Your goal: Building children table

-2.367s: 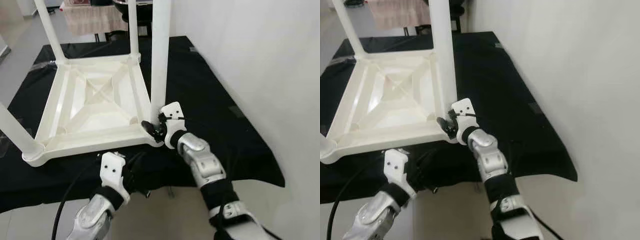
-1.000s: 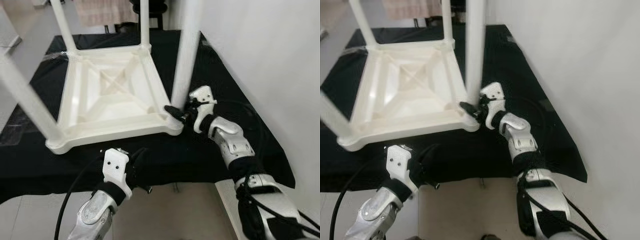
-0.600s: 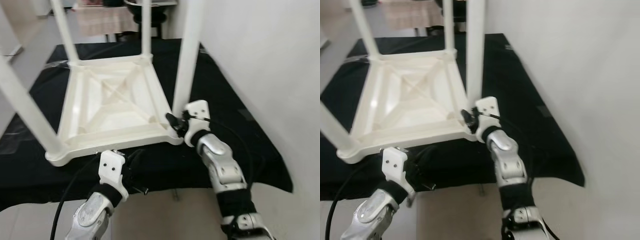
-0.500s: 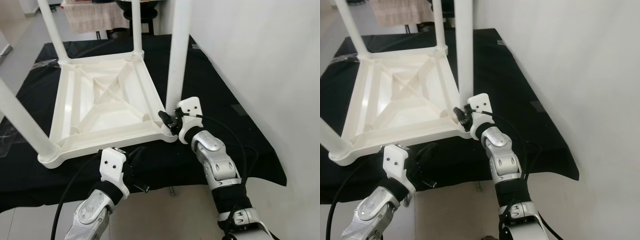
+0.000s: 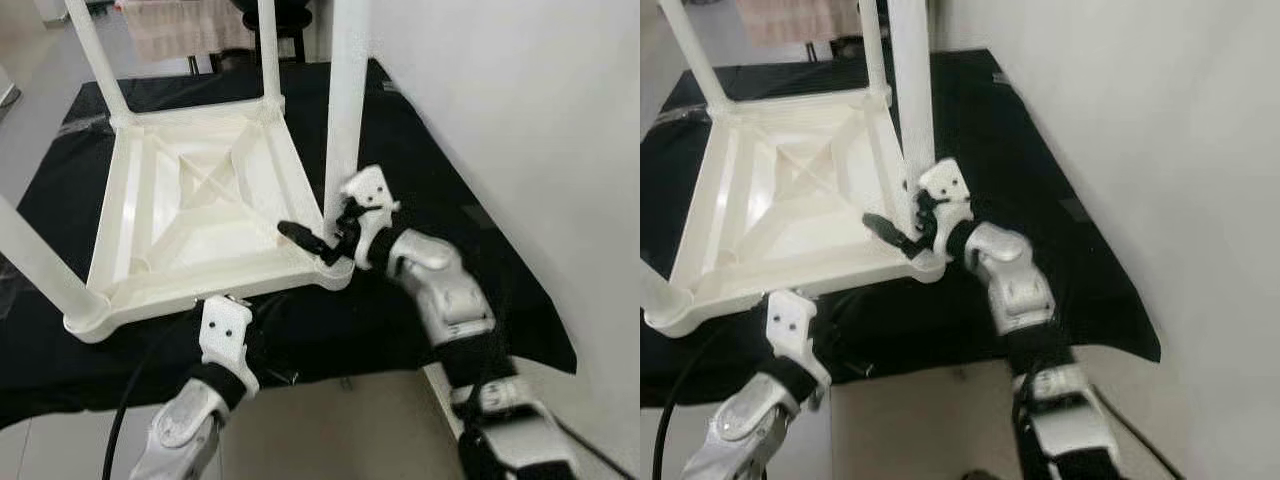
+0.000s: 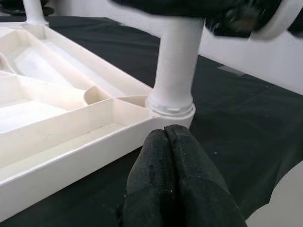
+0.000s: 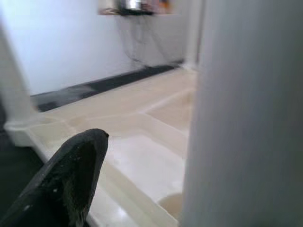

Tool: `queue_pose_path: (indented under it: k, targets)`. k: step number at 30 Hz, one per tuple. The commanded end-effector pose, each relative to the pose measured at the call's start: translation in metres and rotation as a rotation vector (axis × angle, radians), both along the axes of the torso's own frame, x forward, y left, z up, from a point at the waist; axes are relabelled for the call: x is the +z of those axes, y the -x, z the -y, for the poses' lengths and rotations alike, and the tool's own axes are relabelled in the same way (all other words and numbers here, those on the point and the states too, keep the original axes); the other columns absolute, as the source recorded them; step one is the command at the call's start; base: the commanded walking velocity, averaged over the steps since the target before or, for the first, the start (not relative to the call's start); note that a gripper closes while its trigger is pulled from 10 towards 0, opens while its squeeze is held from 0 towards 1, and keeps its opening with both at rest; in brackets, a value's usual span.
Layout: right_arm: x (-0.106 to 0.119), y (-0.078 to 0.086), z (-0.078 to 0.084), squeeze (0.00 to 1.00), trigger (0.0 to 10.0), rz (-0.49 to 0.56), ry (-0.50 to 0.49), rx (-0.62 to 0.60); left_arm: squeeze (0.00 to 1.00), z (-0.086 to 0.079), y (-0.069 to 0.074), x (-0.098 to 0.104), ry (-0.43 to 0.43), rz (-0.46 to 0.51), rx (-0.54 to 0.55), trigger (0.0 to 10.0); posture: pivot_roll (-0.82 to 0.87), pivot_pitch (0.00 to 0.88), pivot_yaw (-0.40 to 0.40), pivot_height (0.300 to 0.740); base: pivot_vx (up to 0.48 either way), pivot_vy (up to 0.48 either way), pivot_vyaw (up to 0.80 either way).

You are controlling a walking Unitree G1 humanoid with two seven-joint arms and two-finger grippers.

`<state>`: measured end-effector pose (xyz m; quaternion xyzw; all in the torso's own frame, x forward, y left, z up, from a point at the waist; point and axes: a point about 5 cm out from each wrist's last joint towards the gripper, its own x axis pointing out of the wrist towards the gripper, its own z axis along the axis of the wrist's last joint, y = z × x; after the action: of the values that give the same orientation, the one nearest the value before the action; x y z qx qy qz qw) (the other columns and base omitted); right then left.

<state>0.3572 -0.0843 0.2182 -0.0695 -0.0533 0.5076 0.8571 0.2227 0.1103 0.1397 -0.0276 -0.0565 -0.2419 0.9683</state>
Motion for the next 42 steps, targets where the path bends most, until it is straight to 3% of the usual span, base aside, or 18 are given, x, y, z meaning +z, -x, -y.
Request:
queue_pose_path:
  k: [1,4,5,15,17,19,20,21,23,24,25,26,28,35,36,37,38,42]
  targets:
    - [-0.004,0.001,-0.005,0.0,10.0,-0.01,0.028,0.138,0.0,0.0,0.001,-0.003,-0.003,-0.02,-0.006,10.0,0.08,0.118,-0.009,0.74,0.0,0.0,0.0]
    - [-0.005,-0.002,-0.003,0.0,10.0,-0.029,0.041,0.16,0.0,0.0,0.001,-0.004,-0.002,-0.021,-0.007,10.0,0.08,0.117,-0.013,0.74,0.0,0.0,0.0]
    - [-0.004,-0.009,0.0,0.0,0.0,-0.07,0.028,0.16,0.0,0.0,0.001,-0.004,0.0,-0.022,-0.008,10.0,0.08,0.119,-0.015,0.74,0.0,0.0,0.0]
    - [-0.001,-0.02,0.014,0.0,0.0,-0.064,0.021,0.08,0.0,0.001,0.002,-0.004,0.003,-0.023,-0.01,10.0,0.08,0.123,-0.016,0.74,0.0,0.0,0.0]
    - [-0.006,-0.025,0.024,0.0,0.0,-0.055,0.076,-0.049,0.0,0.001,0.002,-0.004,0.004,-0.024,-0.011,10.0,0.07,0.127,-0.02,0.74,0.0,0.0,0.0]
    - [-0.006,-0.025,0.024,0.0,0.0,-0.055,0.076,-0.049,0.0,0.001,0.002,-0.004,0.004,-0.024,-0.011,10.0,0.07,0.127,-0.02,0.74,0.0,0.0,0.0]
    - [-0.023,-0.027,0.033,0.0,0.0,-0.117,0.1,-0.309,0.0,0.001,0.002,-0.004,0.003,-0.024,-0.011,10.0,0.06,0.126,-0.03,0.74,0.0,0.0,0.0]
    - [-0.023,-0.027,0.033,0.0,0.0,-0.117,0.1,-0.309,0.0,0.001,0.002,-0.004,0.003,-0.024,-0.011,10.0,0.06,0.126,-0.03,0.74,0.0,0.0,0.0]
    - [-0.042,-0.018,0.038,0.0,0.0,-0.179,0.071,-0.577,0.0,0.0,0.002,-0.004,0.002,-0.023,-0.01,10.0,0.06,0.13,-0.033,0.74,0.0,0.0,0.0]
    - [-0.042,-0.018,0.038,0.0,0.0,-0.179,0.071,-0.577,0.0,0.0,0.002,-0.004,0.002,-0.023,-0.01,10.0,0.06,0.13,-0.033,0.74,0.0,0.0,0.0]
    - [-0.053,-0.004,0.033,0.0,0.0,-0.183,0.059,-0.665,0.0,0.0,0.002,-0.004,0.003,-0.022,-0.01,10.0,0.06,0.131,-0.03,0.74,0.0,0.0,0.0]
    - [-0.053,-0.004,0.033,0.0,0.0,-0.183,0.059,-0.665,0.0,0.0,0.002,-0.004,0.003,-0.022,-0.01,10.0,0.06,0.131,-0.03,0.74,0.0,0.0,0.0]
    - [-0.061,0.021,0.007,0.0,0.0,-0.16,0.042,-0.665,0.0,0.0,0.002,-0.004,0.0,-0.023,-0.009,10.0,0.05,0.121,-0.019,0.74,0.0,0.0,0.0]
    - [-0.058,0.013,-0.012,0.0,0.0,-0.121,0.052,-0.591,0.0,0.001,0.001,-0.006,-0.002,-0.027,-0.013,10.0,0.06,0.112,-0.024,0.74,0.0,0.0,0.0]
    - [-0.053,0.011,-0.013,0.0,1.7,-0.112,0.053,-0.604,0.0,0.001,0.001,-0.006,-0.003,-0.026,-0.013,10.0,0.06,0.112,-0.023,0.74,0.0,0.0,0.0]
    - [-0.05,0.01,-0.013,0.0,7.5,-0.106,0.054,-0.616,0.0,0.001,0.001,-0.006,-0.003,-0.026,-0.012,10.0,0.06,0.112,-0.023,0.74,0.0,0.0,0.0]
    - [-0.047,0.009,-0.014,0.0,10.0,-0.102,0.059,-0.612,0.0,0.001,0.001,-0.006,-0.003,-0.026,-0.011,10.0,0.06,0.107,-0.023,0.74,0.0,0.0,0.0]
    - [-0.045,0.007,-0.015,0.0,10.0,-0.104,0.052,-0.569,0.0,0.001,0.001,-0.007,-0.003,-0.026,-0.012,10.0,0.06,0.106,-0.023,0.74,0.0,0.0,0.0]
